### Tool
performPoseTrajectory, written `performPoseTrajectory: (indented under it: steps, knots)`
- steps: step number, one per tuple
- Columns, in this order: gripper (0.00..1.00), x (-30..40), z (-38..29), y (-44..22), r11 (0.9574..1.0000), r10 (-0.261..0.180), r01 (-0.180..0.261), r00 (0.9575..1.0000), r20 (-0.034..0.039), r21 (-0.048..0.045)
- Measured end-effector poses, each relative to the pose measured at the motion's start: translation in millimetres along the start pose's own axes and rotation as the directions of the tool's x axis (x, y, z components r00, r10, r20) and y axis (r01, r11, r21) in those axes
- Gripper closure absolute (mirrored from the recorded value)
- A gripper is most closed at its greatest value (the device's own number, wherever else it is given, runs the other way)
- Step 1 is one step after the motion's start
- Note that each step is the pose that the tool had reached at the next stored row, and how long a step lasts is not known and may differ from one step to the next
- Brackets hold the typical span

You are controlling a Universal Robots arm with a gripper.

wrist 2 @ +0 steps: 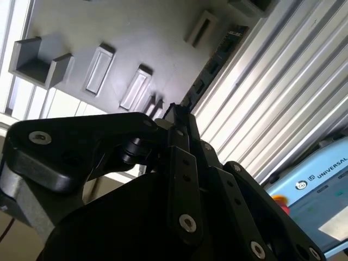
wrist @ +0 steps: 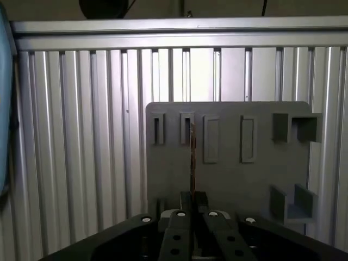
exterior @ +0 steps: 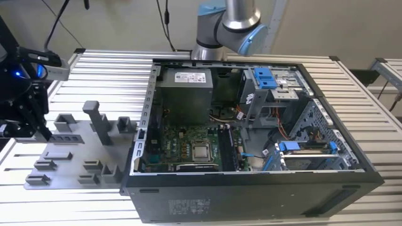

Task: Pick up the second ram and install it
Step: 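Pick up the second ram and move it above second insertion slot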

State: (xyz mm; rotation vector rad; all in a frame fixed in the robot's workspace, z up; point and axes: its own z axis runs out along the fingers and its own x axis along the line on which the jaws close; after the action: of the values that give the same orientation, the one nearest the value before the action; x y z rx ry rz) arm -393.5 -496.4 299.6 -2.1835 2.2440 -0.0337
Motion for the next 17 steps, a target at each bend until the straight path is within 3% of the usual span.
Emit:
performPoseTrajectory:
  steps: [17]
  knots:
    - [0.86,0.2,-20.5,-0.5,1.0000,0.000,0.000,1.0000,0.0000,0.0001]
